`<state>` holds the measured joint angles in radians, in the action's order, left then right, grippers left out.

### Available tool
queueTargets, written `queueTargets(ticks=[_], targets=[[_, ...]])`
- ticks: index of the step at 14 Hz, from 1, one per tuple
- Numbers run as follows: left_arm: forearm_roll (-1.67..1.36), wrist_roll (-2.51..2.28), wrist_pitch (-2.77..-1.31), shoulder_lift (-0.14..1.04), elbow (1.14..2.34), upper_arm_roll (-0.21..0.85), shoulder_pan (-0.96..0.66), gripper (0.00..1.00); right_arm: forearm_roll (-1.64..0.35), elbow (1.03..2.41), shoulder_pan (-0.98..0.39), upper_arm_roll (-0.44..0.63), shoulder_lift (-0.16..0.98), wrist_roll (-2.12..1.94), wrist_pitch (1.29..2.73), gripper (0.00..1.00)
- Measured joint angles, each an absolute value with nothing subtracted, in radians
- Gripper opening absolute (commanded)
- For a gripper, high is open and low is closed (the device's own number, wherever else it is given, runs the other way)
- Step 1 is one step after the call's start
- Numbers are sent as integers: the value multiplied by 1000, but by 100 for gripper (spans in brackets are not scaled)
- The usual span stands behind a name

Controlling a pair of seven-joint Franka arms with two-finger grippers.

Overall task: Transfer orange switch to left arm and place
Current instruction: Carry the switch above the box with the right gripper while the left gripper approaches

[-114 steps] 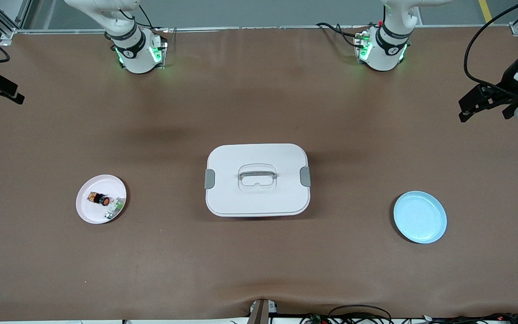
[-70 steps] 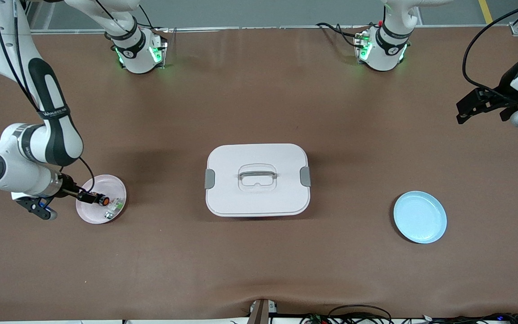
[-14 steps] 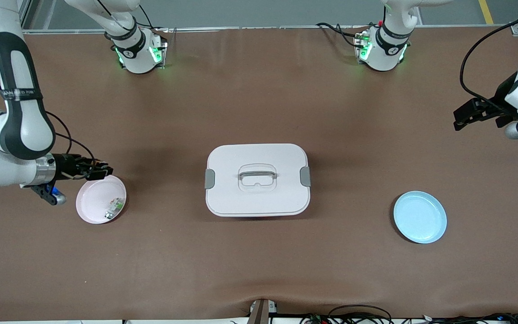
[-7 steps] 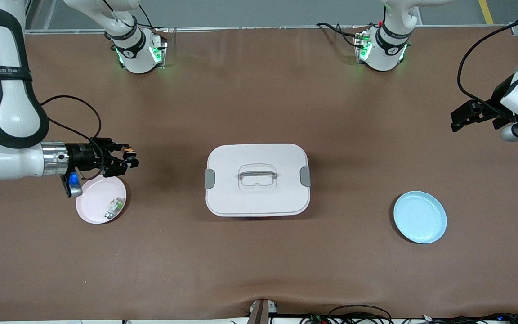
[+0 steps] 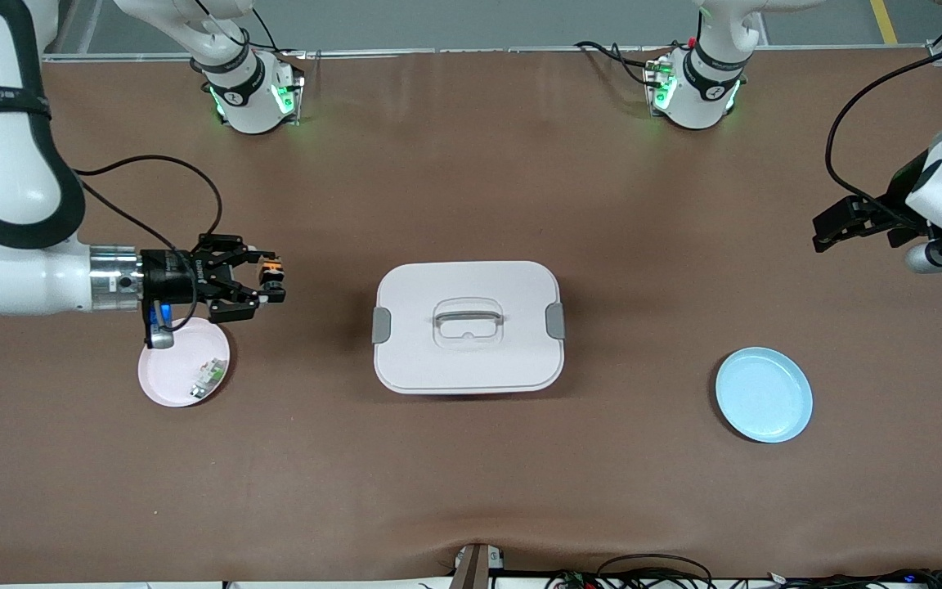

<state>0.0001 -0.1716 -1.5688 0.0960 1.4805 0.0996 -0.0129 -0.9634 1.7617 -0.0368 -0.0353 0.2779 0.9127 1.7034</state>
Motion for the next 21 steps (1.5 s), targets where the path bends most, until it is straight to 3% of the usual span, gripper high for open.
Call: queueTargets(ticks=[7,14,21], targets=[[-111,-225,-1600,114,1462,104,-151,100,-998,1722,-258,-45,243,1292,1982,22],[-206,-419,-1717,156,1445,109,-342,100,-998,1643,-378,-45,239,1576,2080,22],[-385,-444,-1847,270,1340,110,-394,100,-998,1643,-462,-45,246,1699,2210,22]])
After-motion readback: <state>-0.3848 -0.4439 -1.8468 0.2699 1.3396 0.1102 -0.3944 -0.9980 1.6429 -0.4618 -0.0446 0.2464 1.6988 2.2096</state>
